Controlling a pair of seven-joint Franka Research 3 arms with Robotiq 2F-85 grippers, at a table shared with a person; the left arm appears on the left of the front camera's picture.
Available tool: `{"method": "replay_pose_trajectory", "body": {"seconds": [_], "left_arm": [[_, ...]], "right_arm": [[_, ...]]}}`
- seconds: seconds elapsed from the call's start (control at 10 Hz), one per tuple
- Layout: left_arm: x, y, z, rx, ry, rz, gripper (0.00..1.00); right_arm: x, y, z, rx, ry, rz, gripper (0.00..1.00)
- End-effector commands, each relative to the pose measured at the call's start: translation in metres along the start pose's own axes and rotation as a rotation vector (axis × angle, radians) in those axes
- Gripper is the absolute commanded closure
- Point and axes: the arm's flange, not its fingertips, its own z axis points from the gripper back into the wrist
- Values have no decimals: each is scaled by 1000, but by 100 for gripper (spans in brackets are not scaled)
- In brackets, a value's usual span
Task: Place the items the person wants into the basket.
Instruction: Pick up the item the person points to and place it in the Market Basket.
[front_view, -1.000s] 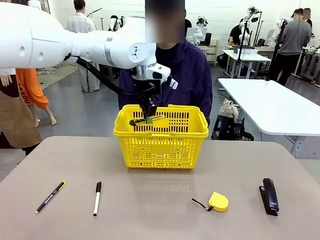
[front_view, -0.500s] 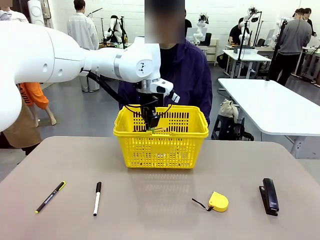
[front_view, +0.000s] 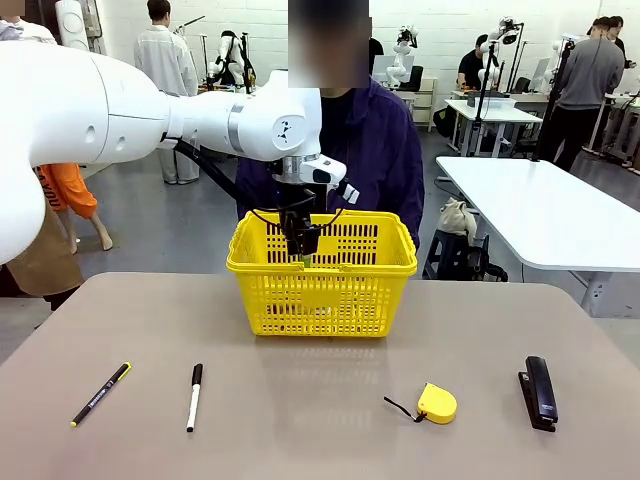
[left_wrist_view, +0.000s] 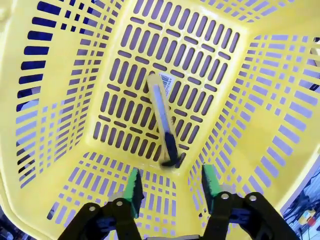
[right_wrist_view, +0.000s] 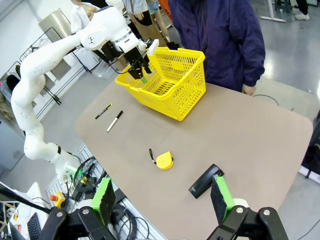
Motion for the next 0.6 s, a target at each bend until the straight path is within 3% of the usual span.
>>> {"method": "replay_pose_trajectory", "body": {"seconds": [0.0,0.5], "left_arm": [[8,4,5,-1,18,3,0],[5,1,19,-20,-2,36,0]], "right_arm": [[0,0,-1,18,-24,13,0],[0,0,-1,18,-24,13,0]]}}
